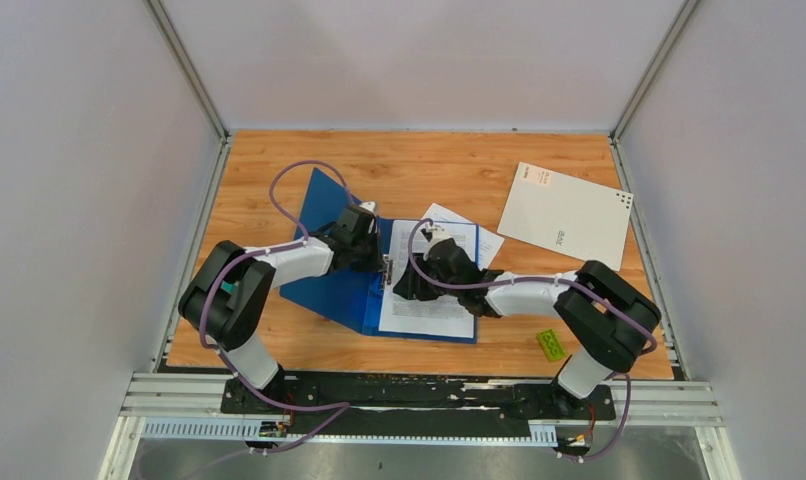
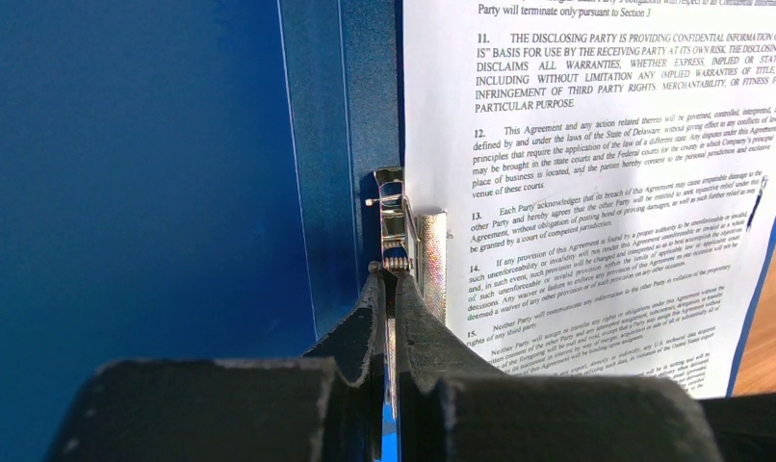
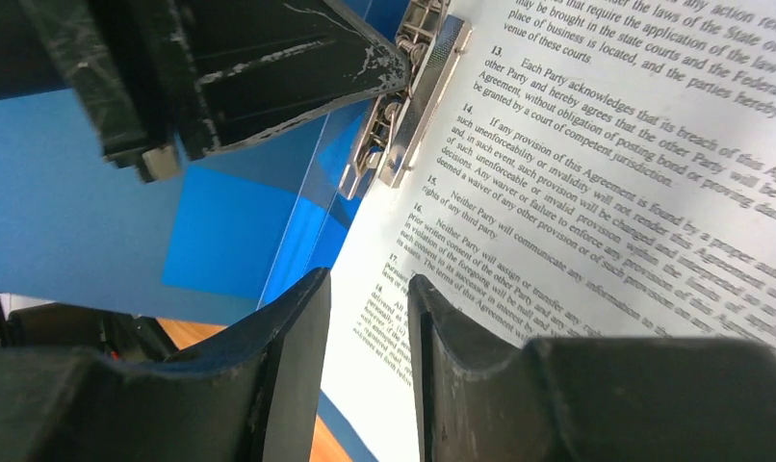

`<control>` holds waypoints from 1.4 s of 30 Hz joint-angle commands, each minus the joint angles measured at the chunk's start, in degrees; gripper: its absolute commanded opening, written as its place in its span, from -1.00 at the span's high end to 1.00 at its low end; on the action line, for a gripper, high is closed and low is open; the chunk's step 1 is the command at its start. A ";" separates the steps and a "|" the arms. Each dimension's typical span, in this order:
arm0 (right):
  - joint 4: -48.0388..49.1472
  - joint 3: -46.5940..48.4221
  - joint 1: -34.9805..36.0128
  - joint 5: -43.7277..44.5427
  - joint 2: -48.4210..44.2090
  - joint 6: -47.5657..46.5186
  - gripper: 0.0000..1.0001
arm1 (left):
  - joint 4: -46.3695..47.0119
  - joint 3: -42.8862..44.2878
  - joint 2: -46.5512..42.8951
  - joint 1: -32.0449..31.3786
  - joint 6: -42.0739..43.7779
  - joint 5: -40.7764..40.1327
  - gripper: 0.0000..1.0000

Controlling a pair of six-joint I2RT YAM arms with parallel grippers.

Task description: Put the files into the folder

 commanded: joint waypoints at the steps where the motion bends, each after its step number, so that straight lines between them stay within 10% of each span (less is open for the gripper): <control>1: -3.47 -0.67 -0.95 0.26 -5.15 -3.04 0.26 | -6.97 0.68 2.03 0.00 2.62 -2.59 0.98; 19: -4.97 -1.97 -1.90 0.44 -8.58 -4.27 0.22 | -11.24 7.80 -0.44 -1.63 2.85 0.76 0.33; 27: -10.52 -3.44 -3.95 2.16 -14.09 -5.21 0.22 | -30.18 28.34 -6.83 -1.01 11.72 -3.07 0.06; 36: -14.94 -6.86 -10.82 5.30 -20.40 -6.83 -0.41 | -44.36 38.45 -13.82 16.10 21.99 -13.65 -0.24; 42: -12.71 -10.18 -16.78 -0.66 -19.95 -7.40 -0.57 | -43.66 32.56 -13.77 27.85 22.40 -16.01 -0.09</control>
